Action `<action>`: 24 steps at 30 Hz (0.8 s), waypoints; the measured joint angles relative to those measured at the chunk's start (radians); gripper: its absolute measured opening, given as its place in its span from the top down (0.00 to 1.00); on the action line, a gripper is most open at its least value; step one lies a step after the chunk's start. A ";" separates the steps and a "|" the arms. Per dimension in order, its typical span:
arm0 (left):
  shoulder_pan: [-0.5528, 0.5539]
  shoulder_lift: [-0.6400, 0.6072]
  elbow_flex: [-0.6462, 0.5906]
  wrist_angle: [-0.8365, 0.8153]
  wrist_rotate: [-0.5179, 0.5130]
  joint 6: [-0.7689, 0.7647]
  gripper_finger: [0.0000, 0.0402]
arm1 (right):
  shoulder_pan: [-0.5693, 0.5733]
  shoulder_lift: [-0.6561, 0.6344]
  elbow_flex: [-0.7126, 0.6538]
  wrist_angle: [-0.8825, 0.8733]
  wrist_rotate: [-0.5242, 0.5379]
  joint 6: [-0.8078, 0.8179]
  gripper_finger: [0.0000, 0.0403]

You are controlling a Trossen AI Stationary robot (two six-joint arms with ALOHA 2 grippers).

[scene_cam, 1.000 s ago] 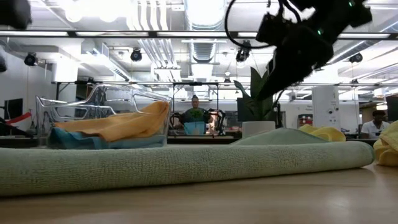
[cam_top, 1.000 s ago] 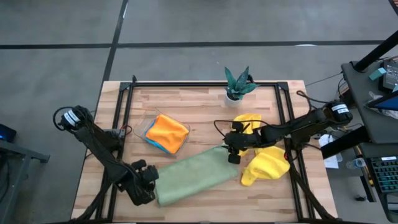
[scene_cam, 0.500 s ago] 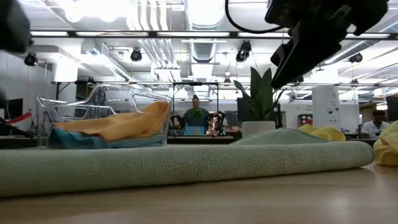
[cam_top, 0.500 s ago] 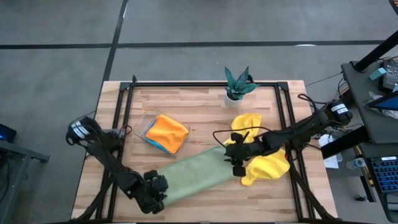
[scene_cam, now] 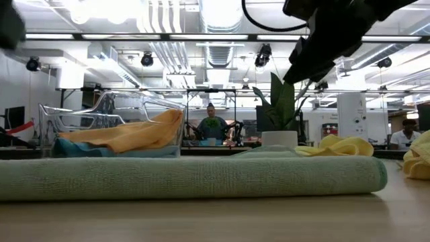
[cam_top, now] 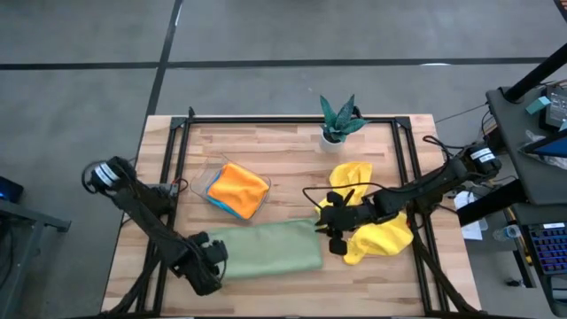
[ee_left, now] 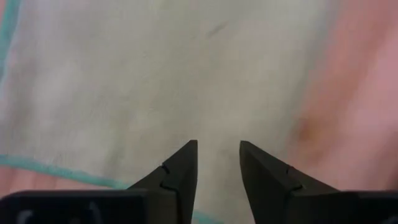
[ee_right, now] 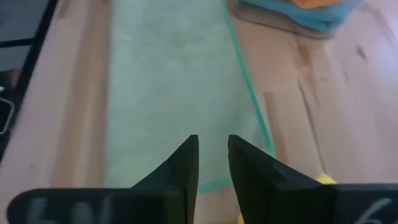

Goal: Fold microfiber towels
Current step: Fold the green microfiber cloth

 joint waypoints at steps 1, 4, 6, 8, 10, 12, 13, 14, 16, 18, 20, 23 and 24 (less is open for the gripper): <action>0.000 -0.016 0.002 0.008 -0.017 0.000 0.74 | 0.004 0.006 0.000 0.013 -0.001 0.000 0.81; -0.001 -0.032 0.003 0.063 -0.080 0.006 0.74 | 0.014 0.025 0.002 0.059 -0.001 -0.004 0.83; -0.003 -0.033 0.008 0.132 -0.092 0.020 0.74 | 0.021 0.049 0.002 0.103 -0.001 -0.007 0.84; -0.009 -0.020 0.008 0.178 -0.095 0.028 0.74 | 0.030 0.074 0.002 0.131 -0.001 -0.016 0.85; -0.015 0.003 0.008 0.205 -0.090 0.028 0.74 | 0.037 0.105 0.001 0.175 -0.009 -0.024 0.86; -0.018 0.024 0.007 0.206 -0.090 0.028 0.74 | 0.047 0.138 0.001 0.214 -0.009 -0.031 0.87; -0.018 0.036 0.007 0.211 -0.089 0.029 0.74 | 0.049 0.157 0.001 0.241 -0.010 -0.032 0.87; -0.019 0.048 0.007 0.209 -0.088 0.029 0.74 | 0.052 0.176 0.001 0.276 -0.010 -0.035 0.87; -0.019 0.066 0.007 0.206 -0.087 0.029 0.74 | 0.056 0.217 0.002 0.336 -0.011 -0.048 0.88; -0.019 0.082 0.007 0.207 -0.087 0.029 0.74 | 0.058 0.261 0.013 0.386 -0.017 -0.057 0.89; -0.019 0.093 0.006 0.199 -0.087 0.029 0.74 | 0.058 0.308 0.044 0.399 -0.026 -0.070 0.90; -0.018 0.106 0.005 0.192 -0.087 0.029 0.74 | 0.058 0.383 0.113 0.400 -0.043 -0.102 0.90; -0.018 0.109 0.002 0.193 -0.087 0.029 0.74 | 0.060 0.410 0.143 0.400 -0.043 -0.114 0.90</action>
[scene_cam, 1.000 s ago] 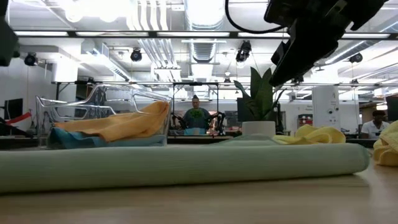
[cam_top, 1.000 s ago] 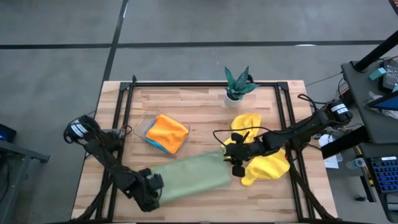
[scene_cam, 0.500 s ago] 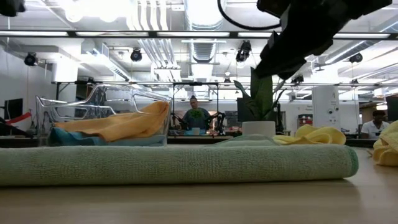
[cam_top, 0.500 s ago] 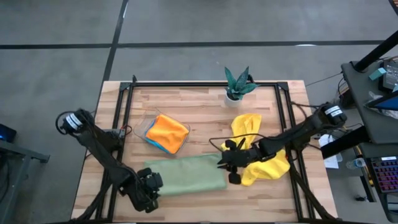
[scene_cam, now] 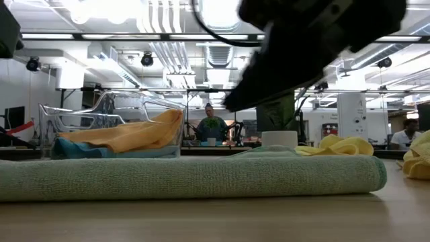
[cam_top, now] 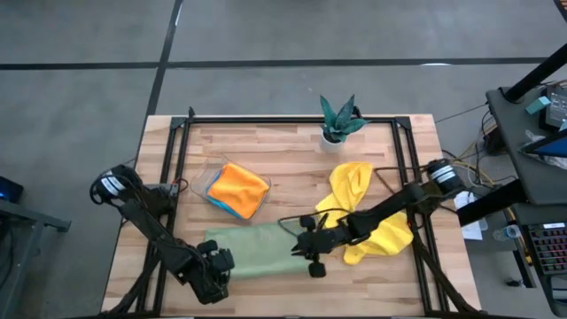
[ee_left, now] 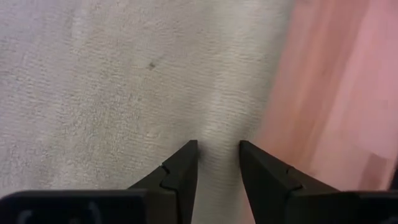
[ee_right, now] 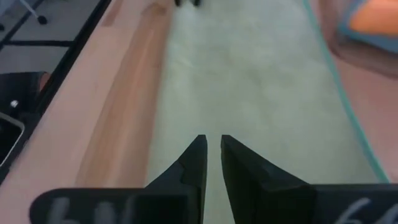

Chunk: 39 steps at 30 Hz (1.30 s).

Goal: Fold microfiber towels
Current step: Fold the green microfiber cloth

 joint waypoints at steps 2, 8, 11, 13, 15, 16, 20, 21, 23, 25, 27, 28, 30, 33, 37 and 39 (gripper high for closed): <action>0.000 0.005 -0.007 -0.005 0.000 0.000 0.74 | 0.003 0.054 0.059 0.001 -0.001 -0.039 0.91; 0.000 0.008 -0.023 0.010 -0.004 -0.001 0.74 | 0.005 0.202 0.257 0.000 -0.003 -0.143 0.91; 0.000 0.008 -0.029 0.012 -0.006 -0.001 0.74 | 0.004 0.269 0.357 -0.005 0.000 -0.163 0.91; 0.000 0.008 -0.032 0.012 -0.007 -0.001 0.74 | 0.004 0.313 0.421 -0.007 0.000 -0.164 0.91; 0.000 0.007 -0.035 0.012 -0.007 -0.001 0.74 | 0.004 0.356 0.483 -0.010 0.001 -0.165 0.91; 0.000 0.007 -0.036 0.011 -0.008 -0.001 0.74 | 0.004 0.373 0.509 -0.027 0.001 -0.165 0.91; 0.000 0.007 -0.038 0.010 -0.009 -0.001 0.74 | 0.004 0.441 0.609 -0.122 0.001 -0.163 0.91; 0.000 0.007 -0.039 0.009 -0.009 -0.001 0.74 | 0.004 0.454 0.630 -0.144 0.001 -0.162 0.91; 0.000 0.007 -0.040 0.008 -0.009 -0.001 0.74 | 0.004 0.476 0.666 -0.188 0.001 -0.155 0.91; 0.000 0.008 -0.041 0.004 -0.010 0.000 0.74 | 0.004 0.491 0.701 -0.259 0.001 -0.152 0.91; 0.000 0.008 -0.043 0.004 -0.011 0.000 0.74 | 0.005 0.494 0.723 -0.323 0.001 -0.156 0.91; 0.000 0.008 -0.043 0.003 -0.011 0.000 0.74 | 0.006 0.494 0.732 -0.360 0.001 -0.152 0.91; 0.000 0.008 -0.045 0.004 -0.011 0.000 0.74 | 0.006 0.494 0.745 -0.420 0.001 -0.151 0.91; 0.000 0.008 -0.047 0.003 -0.011 0.000 0.74 | 0.011 0.490 0.749 -0.527 0.002 -0.128 0.91; 0.000 0.008 -0.049 0.003 -0.012 -0.001 0.74 | 0.026 0.475 0.752 -0.658 0.008 -0.108 0.91; 0.001 0.008 -0.051 0.003 -0.011 -0.001 0.74 | 0.035 0.471 0.754 -0.704 0.013 -0.097 0.91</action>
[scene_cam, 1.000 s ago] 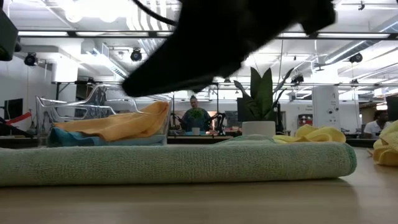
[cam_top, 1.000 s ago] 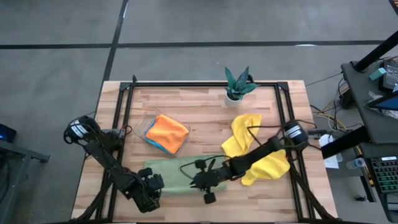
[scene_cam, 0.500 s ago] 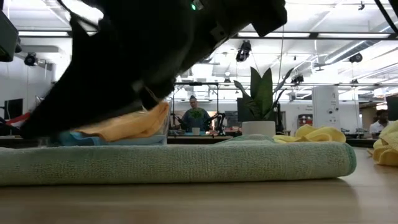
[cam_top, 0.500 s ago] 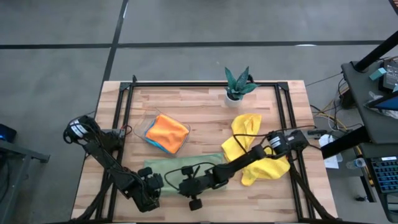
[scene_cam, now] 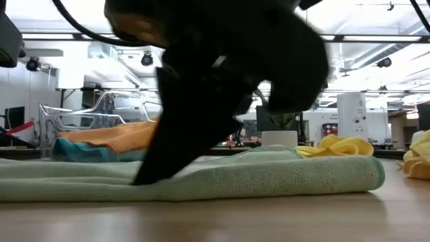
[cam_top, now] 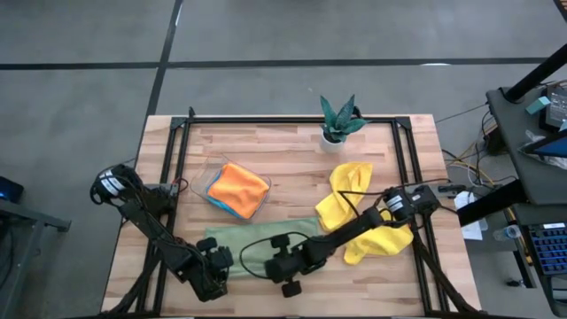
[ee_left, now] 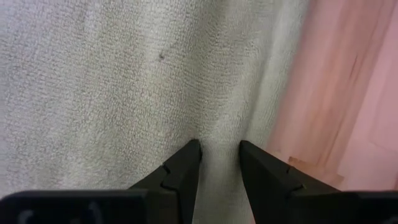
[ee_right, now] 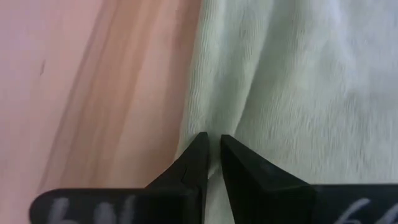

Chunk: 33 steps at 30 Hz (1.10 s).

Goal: Fold microfiber towels
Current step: Fold the green microfiber cloth

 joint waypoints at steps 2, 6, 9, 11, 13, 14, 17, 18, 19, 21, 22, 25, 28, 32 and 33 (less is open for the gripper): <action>0.000 0.000 -0.002 0.002 0.000 0.000 0.74 | 0.006 -0.007 0.000 -0.049 0.000 0.014 0.91; 0.000 0.001 -0.004 0.004 0.001 0.000 0.74 | 0.017 -0.021 -0.001 -0.113 -0.001 0.047 0.91; -0.001 -0.001 -0.005 0.004 0.008 0.001 0.74 | 0.022 -0.038 -0.006 -0.158 -0.009 0.056 0.91; -0.002 -0.003 -0.005 0.003 0.009 0.001 0.74 | 0.024 -0.050 -0.006 -0.189 -0.008 0.054 0.91; -0.005 -0.010 -0.006 -0.003 0.017 0.001 0.74 | 0.025 -0.064 -0.008 -0.230 -0.007 0.054 0.91; -0.005 -0.016 -0.007 -0.007 0.025 0.000 0.74 | 0.025 -0.070 -0.008 -0.254 -0.004 0.057 0.91; -0.007 -0.032 -0.009 -0.015 0.038 0.001 0.74 | 0.027 -0.089 -0.012 -0.338 0.023 0.078 0.91; -0.007 -0.035 -0.009 -0.016 0.041 0.000 0.74 | 0.030 -0.096 -0.015 -0.365 0.035 0.086 0.91; -0.007 -0.037 -0.010 -0.019 0.044 0.001 0.74 | 0.033 -0.105 -0.019 -0.386 0.049 0.089 0.91; -0.008 -0.043 -0.010 -0.026 0.049 0.000 0.74 | 0.041 -0.126 -0.031 -0.420 0.077 0.104 0.91; -0.008 -0.044 -0.010 -0.026 0.049 0.001 0.74 | 0.046 -0.139 -0.039 -0.438 0.086 0.111 0.91; -0.008 -0.045 -0.006 -0.025 0.048 0.000 0.74 | 0.060 -0.193 -0.075 -0.446 0.094 0.149 0.91; -0.008 -0.046 0.008 -0.019 0.047 0.001 0.74 | 0.076 -0.256 -0.127 -0.443 0.101 0.209 0.91; -0.008 -0.048 0.026 -0.014 0.041 0.004 0.74 | 0.097 -0.349 -0.215 -0.433 0.143 0.306 0.91; -0.008 -0.048 0.029 -0.013 0.038 0.004 0.74 | 0.102 -0.373 -0.239 -0.425 0.172 0.331 0.91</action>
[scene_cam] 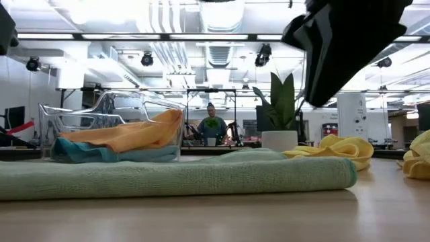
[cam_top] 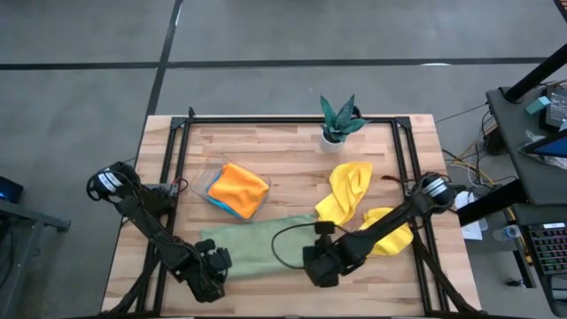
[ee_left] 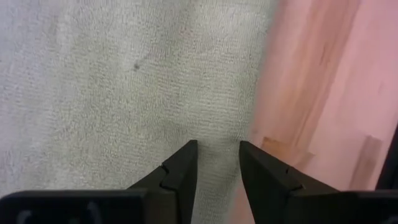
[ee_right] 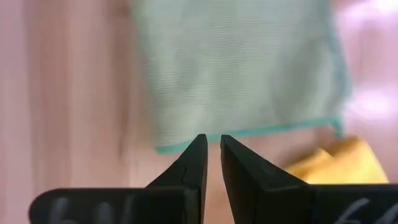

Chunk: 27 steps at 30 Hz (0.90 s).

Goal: Fold microfiber towels
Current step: Fold the green microfiber cloth

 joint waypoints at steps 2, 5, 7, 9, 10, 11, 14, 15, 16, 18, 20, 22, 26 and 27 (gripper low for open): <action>0.000 0.000 0.003 0.002 -0.004 0.000 0.74 | 0.010 -0.047 -0.058 0.033 0.062 0.041 0.91; 0.000 -0.001 0.004 0.006 -0.007 0.000 0.74 | 0.015 -0.109 -0.145 0.090 0.103 0.057 0.91; 0.000 -0.003 0.004 0.013 -0.008 0.000 0.74 | 0.016 -0.147 -0.202 0.133 0.105 0.059 0.91; 0.001 -0.005 0.004 0.025 -0.009 -0.001 0.74 | 0.016 -0.186 -0.257 0.173 0.108 0.059 0.91; 0.001 -0.006 0.004 0.041 -0.009 -0.002 0.74 | 0.016 -0.203 -0.285 0.194 0.111 0.057 0.91; 0.001 -0.008 0.004 0.062 -0.009 -0.003 0.74 | 0.016 -0.223 -0.312 0.221 0.114 0.049 0.91; 0.003 -0.009 0.015 0.117 -0.011 -0.002 0.74 | 0.015 -0.286 -0.408 0.353 0.122 0.006 0.91; 0.003 -0.009 0.026 0.117 -0.012 -0.002 0.74 | 0.015 -0.309 -0.443 0.422 0.123 -0.013 0.91; 0.003 -0.009 0.036 0.116 -0.015 -0.001 0.74 | 0.013 -0.330 -0.482 0.499 0.123 -0.027 0.91; 0.004 -0.009 0.060 0.118 -0.027 0.018 0.74 | 0.005 -0.361 -0.555 0.650 0.120 -0.041 0.91; 0.004 -0.010 0.079 0.118 -0.040 0.044 0.74 | -0.004 -0.382 -0.618 0.777 0.105 -0.041 0.91; 0.004 -0.011 0.087 0.115 -0.042 0.053 0.74 | -0.011 -0.393 -0.667 0.863 0.102 -0.015 0.91; 0.010 -0.011 0.089 0.108 -0.043 0.056 0.74 | -0.039 -0.400 -0.715 0.918 0.058 0.152 0.90; 0.013 -0.011 0.089 0.108 -0.045 0.058 0.74 | -0.046 -0.400 -0.719 0.920 0.043 0.216 0.90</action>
